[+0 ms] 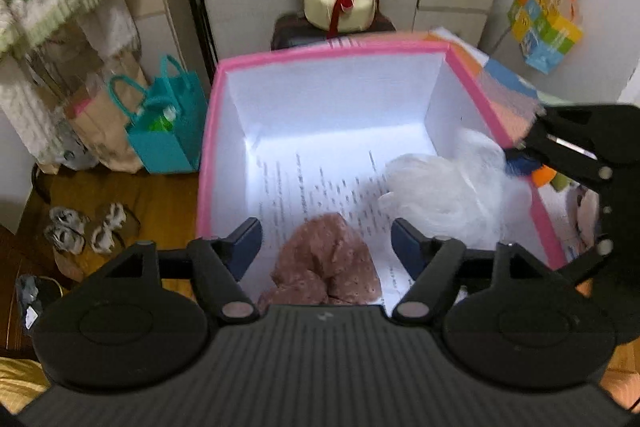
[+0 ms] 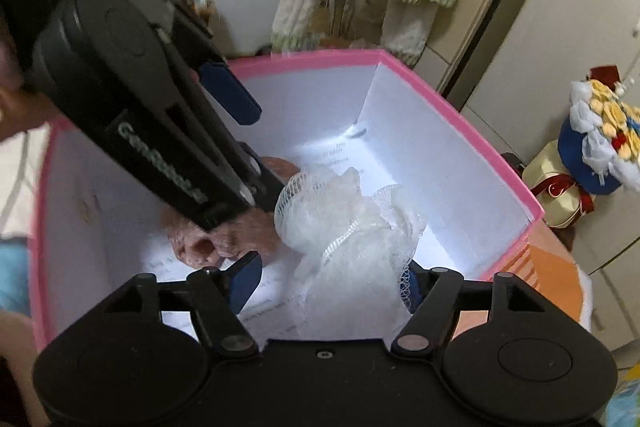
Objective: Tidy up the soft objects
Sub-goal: 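Open both tools to drop the scrunchie and puff into the box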
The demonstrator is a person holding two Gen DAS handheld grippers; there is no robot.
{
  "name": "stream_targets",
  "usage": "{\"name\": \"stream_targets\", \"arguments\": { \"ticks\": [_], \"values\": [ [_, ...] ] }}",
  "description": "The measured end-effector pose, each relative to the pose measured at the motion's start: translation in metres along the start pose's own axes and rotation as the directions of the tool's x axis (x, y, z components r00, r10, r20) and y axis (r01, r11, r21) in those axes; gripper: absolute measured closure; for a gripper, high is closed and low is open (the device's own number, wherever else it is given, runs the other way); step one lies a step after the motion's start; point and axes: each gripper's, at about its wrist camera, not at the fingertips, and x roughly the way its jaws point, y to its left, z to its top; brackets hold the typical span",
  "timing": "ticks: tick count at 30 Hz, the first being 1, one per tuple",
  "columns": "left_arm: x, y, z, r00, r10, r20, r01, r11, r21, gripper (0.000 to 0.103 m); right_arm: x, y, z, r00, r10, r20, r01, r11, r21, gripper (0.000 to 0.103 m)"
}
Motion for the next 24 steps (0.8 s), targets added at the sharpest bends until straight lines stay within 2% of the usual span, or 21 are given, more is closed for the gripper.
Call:
{"name": "stream_targets", "arguments": {
  "ticks": [4, 7, 12, 19, 22, 24],
  "values": [
    [-0.025, 0.005, -0.004, 0.998, -0.039, 0.048, 0.04, 0.999, -0.02, 0.028, -0.034, -0.008, -0.009, 0.993, 0.072, 0.099, -0.083, 0.99, 0.118, 0.028],
    [-0.045, 0.002, -0.009, 0.995, -0.059, 0.087, 0.059, 0.998, -0.005, 0.027, -0.055, -0.008, -0.015, 0.985, 0.087, 0.15, -0.114, 0.978, 0.175, 0.028],
    [-0.071, -0.005, -0.017, 0.989, -0.073, 0.127, 0.073, 0.997, 0.009, 0.026, -0.077, -0.002, -0.021, 0.985, 0.02, 0.172, -0.059, 0.973, 0.222, 0.028],
    [-0.106, -0.026, -0.034, 0.982, -0.133, 0.132, 0.123, 0.989, 0.084, 0.025, -0.123, 0.003, -0.04, 0.978, -0.016, 0.208, -0.049, 0.952, 0.304, 0.028],
    [-0.122, -0.039, -0.043, 0.978, -0.145, 0.149, 0.126, 0.983, 0.13, 0.015, -0.145, 0.007, -0.052, 0.974, -0.021, 0.226, -0.057, 0.942, 0.33, 0.028],
    [-0.132, -0.046, -0.048, 0.976, -0.15, 0.157, 0.125, 0.98, 0.155, 0.015, -0.157, 0.009, -0.058, 0.973, -0.021, 0.231, -0.06, 0.94, 0.337, 0.028]
  ]
}}
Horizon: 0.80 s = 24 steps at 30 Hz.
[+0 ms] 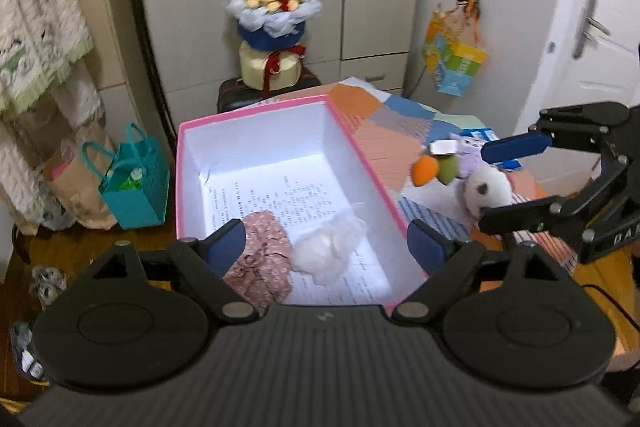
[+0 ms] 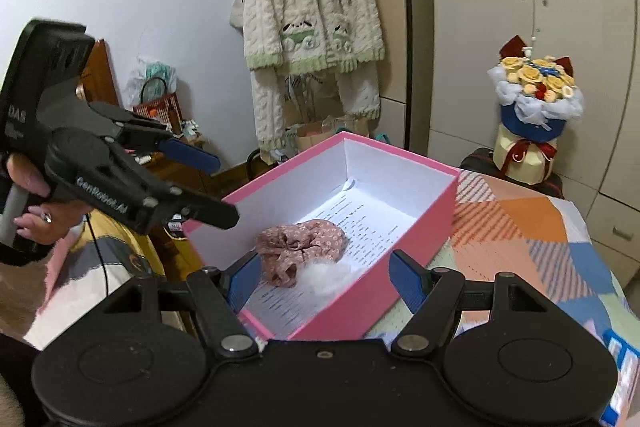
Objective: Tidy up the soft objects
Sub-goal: 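Open both tools to drop the scrunchie and puff into the box, then reach the left tool to the white plush toy and grasp it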
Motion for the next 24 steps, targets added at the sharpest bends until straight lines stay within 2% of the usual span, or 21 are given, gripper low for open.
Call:
{"name": "stream_targets", "arguments": {
  "ticks": [6, 15, 24],
  "values": [
    [-0.018, -0.02, -0.007, 1.0, 0.0, 0.009, 0.0, 1.0, 0.025, 0.015, -0.031, 0.01, -0.014, 1.0, -0.018, 0.01, 0.018, 1.0, -0.005, 0.027],
    [-0.03, -0.047, -0.021, 1.0, -0.011, 0.008, 0.01, 0.999, 0.053, 0.011, -0.071, 0.02, -0.038, 0.998, -0.064, 0.026, 0.064, 0.998, -0.007, 0.015],
    [-0.01, -0.081, -0.029, 0.997, -0.073, -0.037, 0.077, 0.991, 0.112, 0.004, -0.083, 0.005, -0.072, 0.991, -0.132, 0.016, 0.131, 0.991, 0.032, 0.011]
  ]
}}
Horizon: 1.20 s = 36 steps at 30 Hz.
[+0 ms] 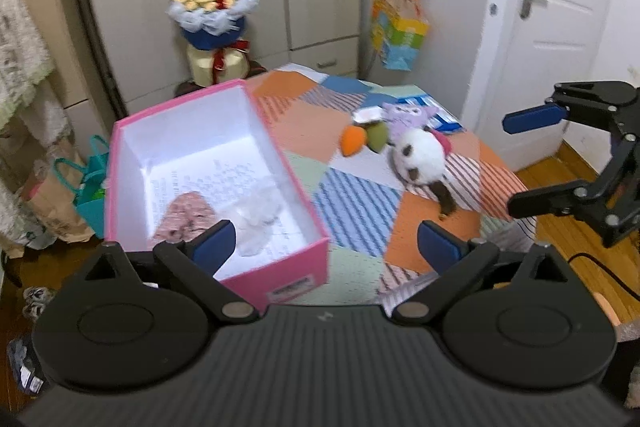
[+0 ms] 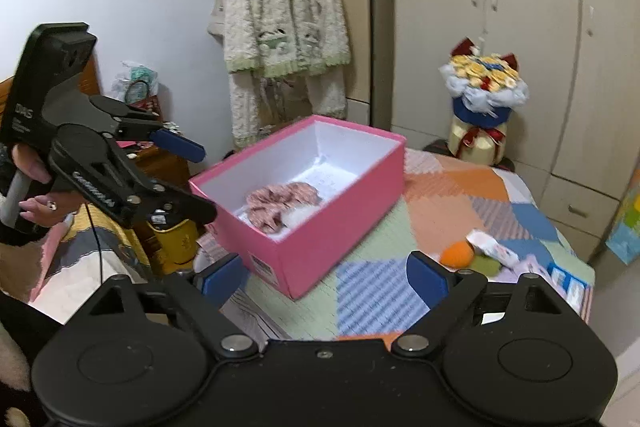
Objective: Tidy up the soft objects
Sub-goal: 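Reach the left tool to the white plush toy and grasp it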
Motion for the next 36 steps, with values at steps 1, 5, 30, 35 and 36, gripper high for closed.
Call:
{"name": "stream_targets", "arguments": {
  "ticks": [1, 5, 30, 35, 36],
  "values": [
    [0.006, -0.005, 0.001, 1.0, -0.013, -0.01, 0.013, 1.0, 0.012, 0.004, 0.0, -0.003, -0.005, 1.0, -0.017, -0.004, 0.018, 1.0, 0.004, 0.011],
    [0.027, -0.026, 0.008, 0.997, -0.071, -0.037, 0.073, 0.996, 0.049, 0.004, 0.001, -0.014, -0.027, 0.997, -0.078, -0.016, 0.078, 0.997, 0.002, 0.011],
    [0.212, -0.081, 0.039, 0.979, -0.2, 0.04, 0.203, 0.975, -0.09, 0.011, 0.114, -0.103, -0.102, 0.969, -0.242, 0.039, 0.244, 0.969, -0.034, 0.013],
    [0.233, -0.082, 0.04, 0.968, -0.237, 0.079, 0.244, 0.964, -0.103, 0.012, 0.127, -0.095, -0.106, 0.961, -0.268, 0.068, 0.273, 0.958, -0.086, 0.013],
    [0.236, -0.081, 0.041, 0.967, -0.238, 0.086, 0.247, 0.963, -0.108, 0.015, 0.128, -0.094, -0.106, 0.958, -0.276, 0.076, 0.282, 0.955, -0.094, 0.013]
  ]
}}
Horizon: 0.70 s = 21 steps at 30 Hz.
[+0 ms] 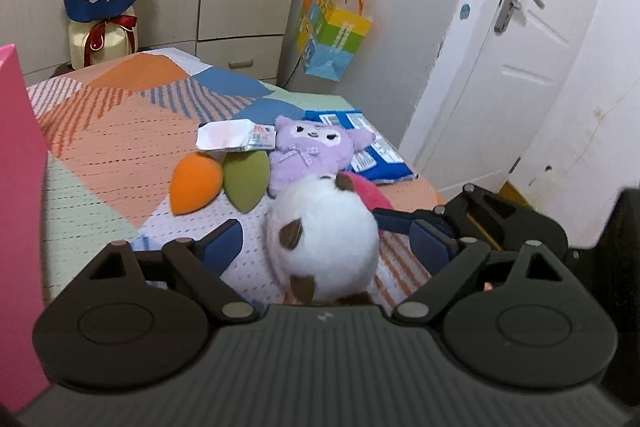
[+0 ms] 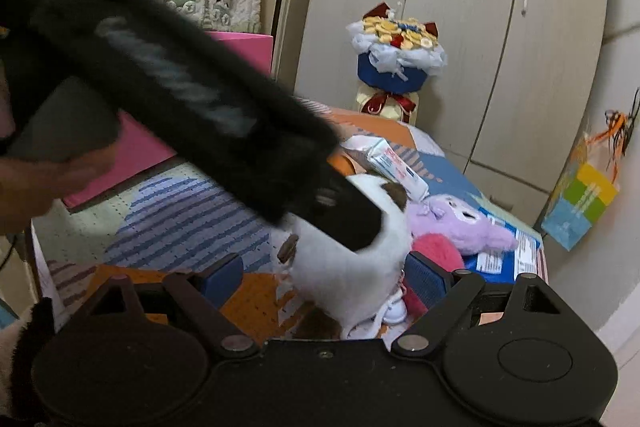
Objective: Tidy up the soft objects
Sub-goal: 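Reach the left tool to the white plush toy and grasp it, then carry the white plush toy with the left tool into the pink box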
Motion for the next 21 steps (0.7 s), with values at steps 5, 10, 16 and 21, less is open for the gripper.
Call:
{"name": "stream_targets", "arguments": {
  "ticks": [5, 10, 16, 21],
  "values": [
    [0.015, 0.008, -0.002, 1.0, -0.002, -0.017, 0.002, 0.999, -0.035, 0.032, 0.009, 0.003, 0.0, 0.999, -0.031, 0.007, 0.031, 0.999, -0.032, 0.014],
    [0.028, 0.022, -0.007, 0.996, -0.064, -0.064, 0.055, 0.991, -0.126, 0.042, 0.017, 0.003, 0.001, 0.999, -0.05, -0.02, 0.049, 0.998, -0.045, 0.018],
    [0.026, 0.023, -0.014, 0.996, -0.075, -0.049, 0.069, 0.99, -0.123, 0.046, 0.025, 0.005, 0.001, 0.997, -0.062, -0.049, 0.059, 0.997, -0.054, 0.02],
    [0.018, 0.023, -0.017, 0.996, -0.069, -0.052, 0.062, 0.991, -0.12, 0.048, 0.025, 0.012, 0.005, 0.996, -0.074, -0.043, 0.071, 0.996, -0.058, 0.027]
  ]
}}
